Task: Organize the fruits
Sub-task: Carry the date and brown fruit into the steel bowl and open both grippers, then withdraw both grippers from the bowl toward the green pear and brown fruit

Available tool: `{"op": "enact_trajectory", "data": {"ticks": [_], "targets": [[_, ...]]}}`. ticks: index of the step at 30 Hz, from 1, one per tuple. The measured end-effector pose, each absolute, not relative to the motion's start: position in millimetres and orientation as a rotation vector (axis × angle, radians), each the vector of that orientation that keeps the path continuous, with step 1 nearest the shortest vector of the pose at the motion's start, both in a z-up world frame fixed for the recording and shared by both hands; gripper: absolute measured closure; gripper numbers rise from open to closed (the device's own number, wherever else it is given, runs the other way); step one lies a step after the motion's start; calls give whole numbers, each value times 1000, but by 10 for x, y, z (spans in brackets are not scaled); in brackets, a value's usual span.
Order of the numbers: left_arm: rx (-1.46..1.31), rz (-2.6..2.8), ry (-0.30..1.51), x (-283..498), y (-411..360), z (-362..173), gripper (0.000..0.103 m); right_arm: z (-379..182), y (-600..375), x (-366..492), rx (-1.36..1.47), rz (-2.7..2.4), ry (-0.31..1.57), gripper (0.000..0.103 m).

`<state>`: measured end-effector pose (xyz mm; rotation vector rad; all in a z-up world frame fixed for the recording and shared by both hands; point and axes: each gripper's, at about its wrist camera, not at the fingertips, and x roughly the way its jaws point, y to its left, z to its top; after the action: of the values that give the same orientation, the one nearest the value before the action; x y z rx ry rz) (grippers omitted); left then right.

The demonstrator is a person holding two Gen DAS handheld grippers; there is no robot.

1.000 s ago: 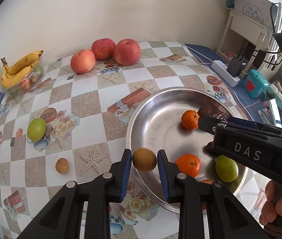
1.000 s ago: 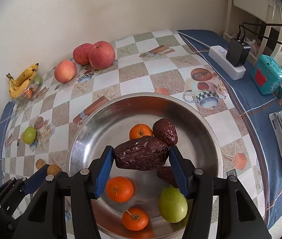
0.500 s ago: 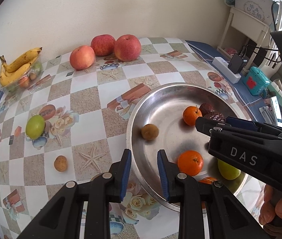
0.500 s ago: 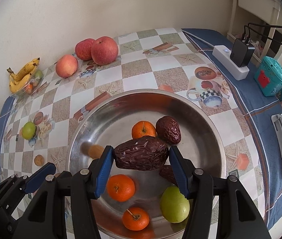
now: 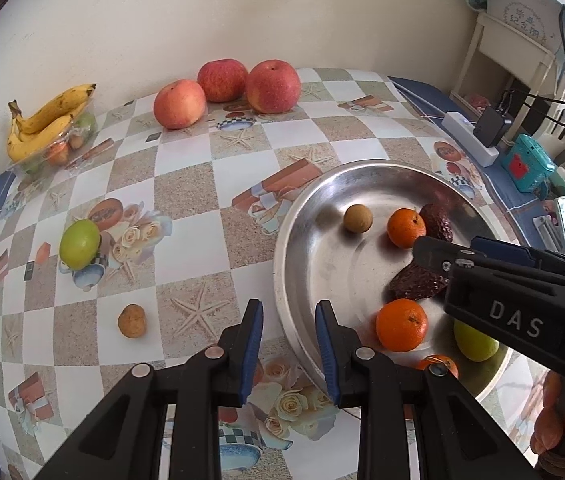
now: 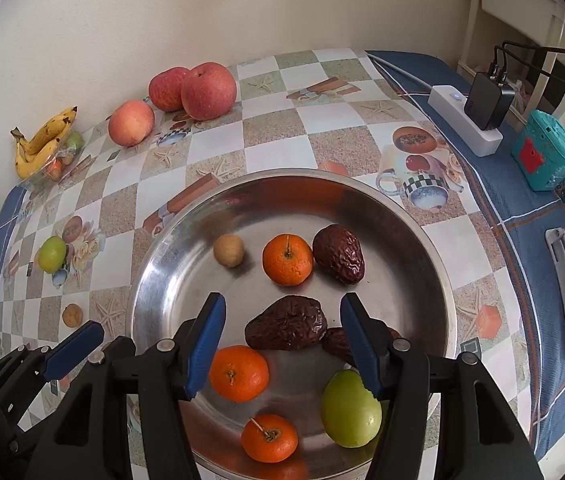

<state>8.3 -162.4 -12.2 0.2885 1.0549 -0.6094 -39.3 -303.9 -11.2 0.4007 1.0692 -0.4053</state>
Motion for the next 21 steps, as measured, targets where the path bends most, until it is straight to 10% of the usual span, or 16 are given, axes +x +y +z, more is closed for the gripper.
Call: {"op": "enact_trajectory", "data": {"ticks": [21], "targets": [[-51,-232,1177,574,-704,-250,73,-52,-2826,-307,370,-307,1044,42]]}}
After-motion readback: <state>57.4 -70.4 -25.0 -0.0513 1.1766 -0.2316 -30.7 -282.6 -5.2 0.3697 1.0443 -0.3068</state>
